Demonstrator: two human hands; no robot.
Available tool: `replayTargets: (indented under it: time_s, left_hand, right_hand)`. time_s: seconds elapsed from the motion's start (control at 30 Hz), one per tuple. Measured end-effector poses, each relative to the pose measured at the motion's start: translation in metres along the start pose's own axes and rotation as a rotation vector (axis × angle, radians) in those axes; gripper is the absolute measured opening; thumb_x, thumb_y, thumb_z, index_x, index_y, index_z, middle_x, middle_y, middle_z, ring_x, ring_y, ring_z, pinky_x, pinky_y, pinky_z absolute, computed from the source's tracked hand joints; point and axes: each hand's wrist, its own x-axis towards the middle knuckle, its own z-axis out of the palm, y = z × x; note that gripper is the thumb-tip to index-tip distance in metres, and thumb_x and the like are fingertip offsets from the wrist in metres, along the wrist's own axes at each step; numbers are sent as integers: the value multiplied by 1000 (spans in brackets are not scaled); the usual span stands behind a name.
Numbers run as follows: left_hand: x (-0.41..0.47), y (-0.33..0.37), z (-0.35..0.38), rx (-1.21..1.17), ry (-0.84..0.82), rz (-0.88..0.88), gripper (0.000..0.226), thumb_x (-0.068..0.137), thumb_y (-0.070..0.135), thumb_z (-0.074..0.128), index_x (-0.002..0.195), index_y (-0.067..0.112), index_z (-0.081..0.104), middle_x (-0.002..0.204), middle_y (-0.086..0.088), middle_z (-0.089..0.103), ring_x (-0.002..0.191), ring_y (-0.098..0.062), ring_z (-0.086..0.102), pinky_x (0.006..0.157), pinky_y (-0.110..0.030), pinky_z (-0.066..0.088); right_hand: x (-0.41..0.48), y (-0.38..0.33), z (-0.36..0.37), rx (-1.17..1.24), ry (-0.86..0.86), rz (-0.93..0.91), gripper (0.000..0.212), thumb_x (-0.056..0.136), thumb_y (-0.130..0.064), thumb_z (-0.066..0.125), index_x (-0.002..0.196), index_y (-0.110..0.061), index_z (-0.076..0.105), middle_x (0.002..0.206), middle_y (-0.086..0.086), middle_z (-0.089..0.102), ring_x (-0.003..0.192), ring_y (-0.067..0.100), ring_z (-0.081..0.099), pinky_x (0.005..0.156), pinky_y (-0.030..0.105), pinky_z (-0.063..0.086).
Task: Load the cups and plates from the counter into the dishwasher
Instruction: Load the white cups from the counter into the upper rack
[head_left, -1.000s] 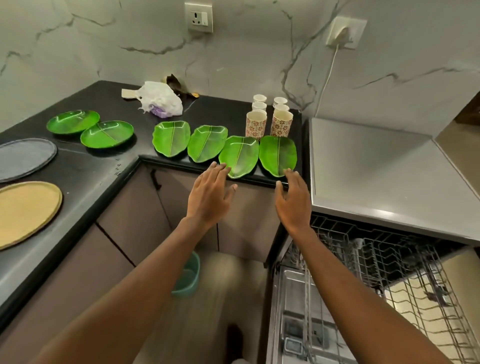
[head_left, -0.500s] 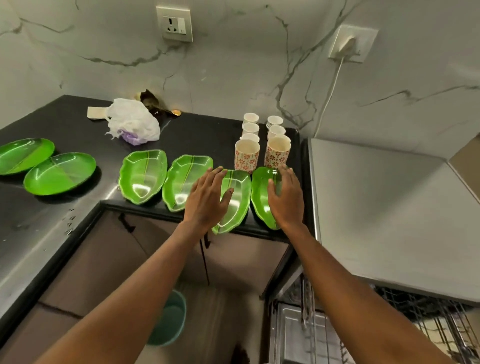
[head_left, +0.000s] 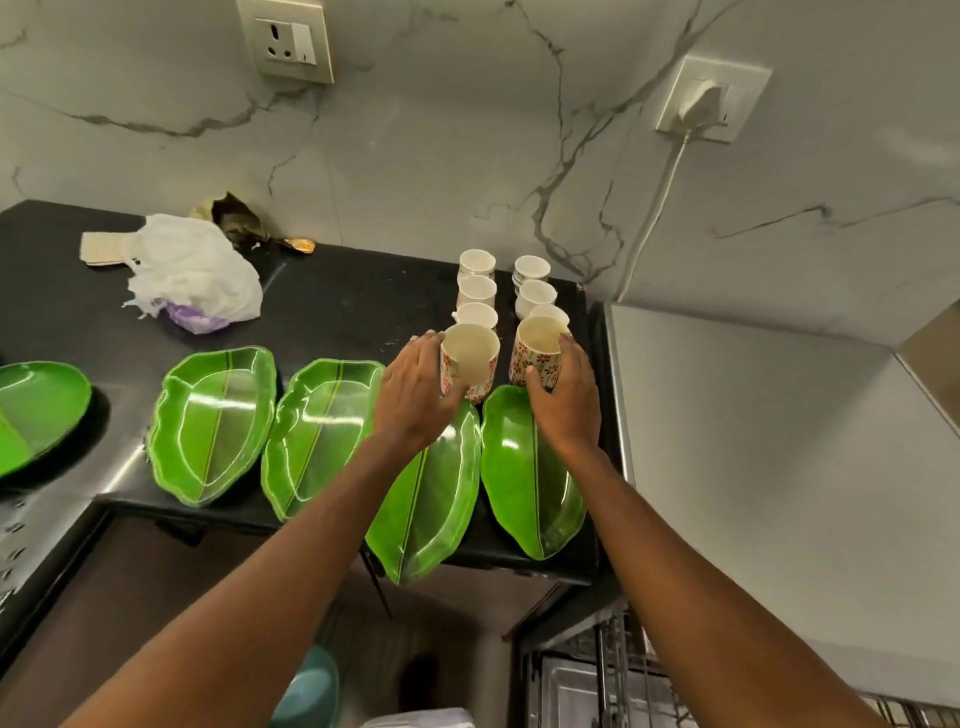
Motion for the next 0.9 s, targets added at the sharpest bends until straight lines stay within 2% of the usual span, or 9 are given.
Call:
replayTargets:
  time_s: [0.17,0.27,0.43,0.53,0.7,0.9]
  left_hand:
    - [32,-12,20,-67,-92,-17,102,69,63,71,144,8,30,144,-11,45,131,-26,45,107,-42,40]
    - [42,-17,27,-128,-120,-41,110,60,66,76,144,10,31,142,-9,47,126,-27,50,101,-43,44]
    - [52,-24,36,-313,-135,-70,95,52,64,81,130,25,44,122,6,59,107,-14,60,84,-38,54]
    - [56,-28,39,-360,-126,-88,91,49,61,82,124,26,46,115,9,60,101,-10,60,80,-38,55]
    - [61,-28,37,-429,-73,-80,86,50,55,84,122,26,48,113,10,62,101,-7,59,81,-31,53]
    - [64,-24,28,-465,35,-62,84,55,48,86,125,23,49,116,9,60,103,-6,58,83,-23,50]
  right_hand:
    - [28,11,19,35,4,160,84,77,-43,74,145,-17,31,145,6,41,131,23,43,102,41,44]
    - [38,13,29,47,1,207,95,69,-48,79,145,-21,28,143,4,40,128,21,44,96,40,47]
    - [49,16,43,120,25,308,103,60,-47,86,142,-21,30,137,3,48,123,21,49,93,39,48]
    - [52,17,46,140,51,338,94,56,-45,89,132,-19,40,124,2,56,111,21,57,81,31,47]
    - [49,13,45,149,114,296,88,55,-47,89,126,-22,44,118,-1,60,101,15,58,75,25,43]
    - [45,4,37,202,200,233,88,54,-47,91,126,-23,45,118,-8,59,101,8,58,79,21,47]
